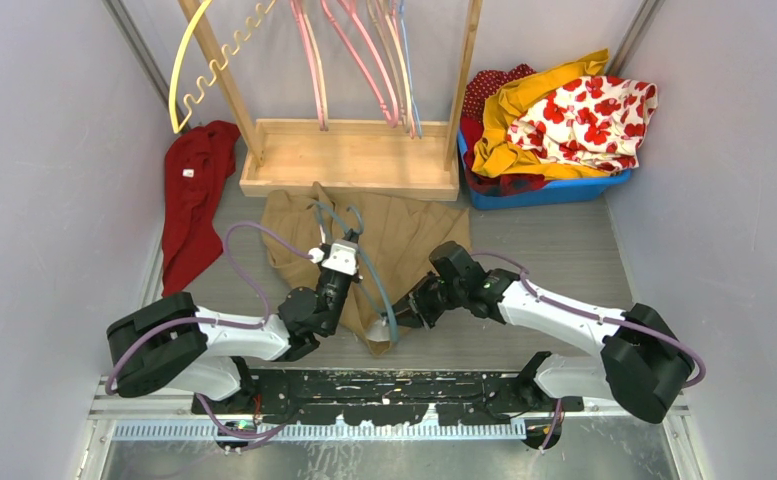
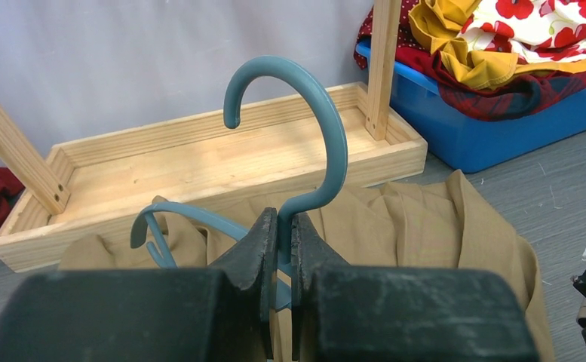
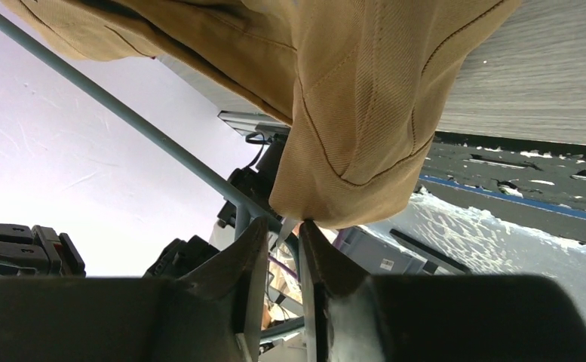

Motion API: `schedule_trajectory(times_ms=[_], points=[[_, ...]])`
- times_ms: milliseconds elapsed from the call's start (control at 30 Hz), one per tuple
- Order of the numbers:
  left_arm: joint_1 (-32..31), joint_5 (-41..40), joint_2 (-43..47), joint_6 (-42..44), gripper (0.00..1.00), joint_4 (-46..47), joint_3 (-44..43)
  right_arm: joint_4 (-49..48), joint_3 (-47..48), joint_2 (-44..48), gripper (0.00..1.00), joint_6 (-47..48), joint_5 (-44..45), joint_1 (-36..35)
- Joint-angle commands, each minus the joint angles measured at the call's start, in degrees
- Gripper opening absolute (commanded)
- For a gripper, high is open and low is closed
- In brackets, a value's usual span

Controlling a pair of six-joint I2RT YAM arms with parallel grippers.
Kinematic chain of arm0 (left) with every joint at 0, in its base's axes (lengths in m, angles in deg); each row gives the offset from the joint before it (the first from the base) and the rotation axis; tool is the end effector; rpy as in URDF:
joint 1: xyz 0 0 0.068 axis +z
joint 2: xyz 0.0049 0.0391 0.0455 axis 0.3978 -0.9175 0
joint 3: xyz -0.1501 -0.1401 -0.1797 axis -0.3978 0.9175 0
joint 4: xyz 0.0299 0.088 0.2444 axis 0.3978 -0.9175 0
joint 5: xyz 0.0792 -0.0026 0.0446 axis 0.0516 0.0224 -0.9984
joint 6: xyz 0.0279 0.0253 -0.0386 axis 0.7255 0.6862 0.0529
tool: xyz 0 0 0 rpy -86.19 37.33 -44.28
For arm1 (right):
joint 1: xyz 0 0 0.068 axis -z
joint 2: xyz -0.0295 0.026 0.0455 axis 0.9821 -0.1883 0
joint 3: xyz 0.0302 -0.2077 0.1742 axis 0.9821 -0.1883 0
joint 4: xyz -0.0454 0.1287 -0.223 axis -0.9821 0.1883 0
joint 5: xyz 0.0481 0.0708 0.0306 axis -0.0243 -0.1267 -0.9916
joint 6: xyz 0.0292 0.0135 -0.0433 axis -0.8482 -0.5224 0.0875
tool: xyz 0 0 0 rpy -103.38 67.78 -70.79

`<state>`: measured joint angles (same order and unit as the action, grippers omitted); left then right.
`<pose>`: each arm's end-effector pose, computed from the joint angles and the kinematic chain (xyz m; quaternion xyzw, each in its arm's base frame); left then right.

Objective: Place the skirt on the hanger
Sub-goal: Hang the skirt on the hanger, then place the hanger at the clothesline.

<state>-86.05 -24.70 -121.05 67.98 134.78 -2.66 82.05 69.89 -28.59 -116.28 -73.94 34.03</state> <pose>0.1348 -0.2058 0.2341 0.1001 0.6087 -0.0949 0.7813 0.1548 0.1782 0.1928 -0.3463 -0.8444 -0.3960 0.1016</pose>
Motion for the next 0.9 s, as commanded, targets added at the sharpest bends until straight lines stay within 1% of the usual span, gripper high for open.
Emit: schedule_trajectory(times_ms=[0,33,133,233,300,667,867], points=[[0.12,0.94,2.02,-0.65,0.00,5.83,-0.75,2.69,3.62,0.13,0.32,3.37,-0.10,0.85],[0.06,0.96,1.97,-0.65,0.00,5.82,-0.89,3.14,3.83,0.26,0.41,3.64,-0.15,0.98],[0.12,1.20,1.96,-0.69,0.00,5.82,-0.85,4.84,4.61,1.07,0.46,5.25,-0.04,1.56],[0.11,1.35,2.16,-0.65,0.00,5.82,-0.88,6.61,5.40,1.89,0.55,6.98,0.08,2.13],[0.10,1.60,2.34,-0.65,0.00,5.82,-0.97,8.59,6.08,2.38,0.62,8.72,0.40,2.76],[0.11,1.84,2.38,-1.08,0.00,5.82,-0.71,10.81,6.99,3.13,0.68,14.77,-0.02,5.95],[0.05,2.10,3.84,-1.05,0.00,5.73,0.08,15.74,7.67,5.24,0.76,21.60,2.36,8.62]])
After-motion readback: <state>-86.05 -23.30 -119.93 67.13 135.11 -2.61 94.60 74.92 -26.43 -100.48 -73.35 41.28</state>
